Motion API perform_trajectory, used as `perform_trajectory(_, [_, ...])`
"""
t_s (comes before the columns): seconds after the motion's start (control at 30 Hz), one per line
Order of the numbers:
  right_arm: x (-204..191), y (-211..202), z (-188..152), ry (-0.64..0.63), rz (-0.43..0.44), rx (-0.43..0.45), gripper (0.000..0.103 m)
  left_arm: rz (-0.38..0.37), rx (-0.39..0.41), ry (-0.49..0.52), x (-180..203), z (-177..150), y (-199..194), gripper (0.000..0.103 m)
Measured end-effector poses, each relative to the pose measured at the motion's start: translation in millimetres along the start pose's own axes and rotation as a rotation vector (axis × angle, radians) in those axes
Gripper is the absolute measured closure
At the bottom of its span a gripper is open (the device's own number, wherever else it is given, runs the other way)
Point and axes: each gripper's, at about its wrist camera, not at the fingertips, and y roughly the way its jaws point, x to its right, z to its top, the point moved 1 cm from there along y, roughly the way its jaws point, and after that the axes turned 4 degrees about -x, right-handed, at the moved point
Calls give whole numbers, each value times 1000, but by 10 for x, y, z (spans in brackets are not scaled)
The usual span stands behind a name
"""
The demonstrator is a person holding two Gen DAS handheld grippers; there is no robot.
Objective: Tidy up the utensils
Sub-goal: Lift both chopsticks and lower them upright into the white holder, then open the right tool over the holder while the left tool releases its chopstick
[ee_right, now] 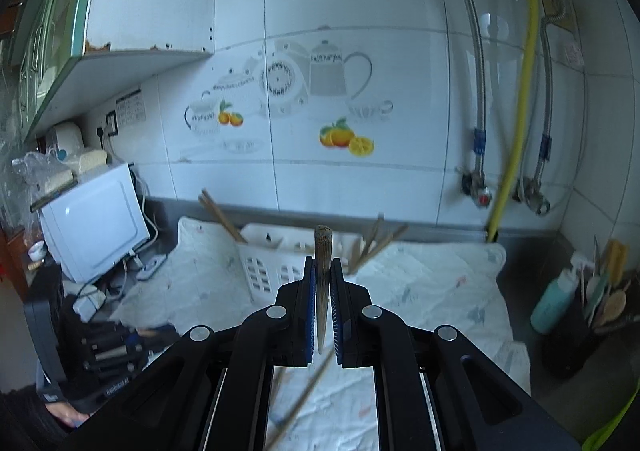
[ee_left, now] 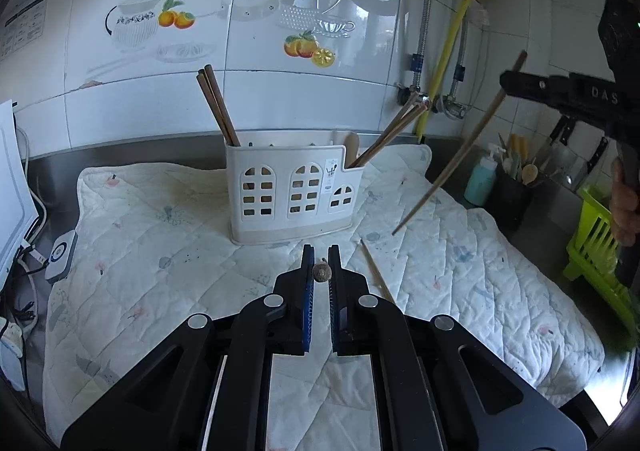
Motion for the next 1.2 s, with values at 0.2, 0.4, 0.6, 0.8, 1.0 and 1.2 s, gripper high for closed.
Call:
perform_trajectory(0.2, [-6, 76, 548, -32, -17, 42, 96, -7, 14, 18, -23, 187, -24, 98])
perform_trajectory(0.4, [7, 384, 866, -30, -39, 46, 96, 0, 33, 38, -70, 362, -76, 98])
perform_trajectory(0.6, [32, 908, 919, -19, -57, -29, 96, 4, 38, 54, -99, 486, -102, 98])
perform_trajectory(0.8, [87, 1283, 817, 5, -60, -96, 96, 4, 52, 74, -114, 657, -136, 98])
perform_trajectory(1.0, [171, 1312, 747, 26, -60, -97, 87, 4, 81, 89, -90, 891, -178, 98])
perform_trajectory(1.2, [185, 998, 600, 10, -51, -61, 79, 30, 151, 112, -68, 1270, -274, 98])
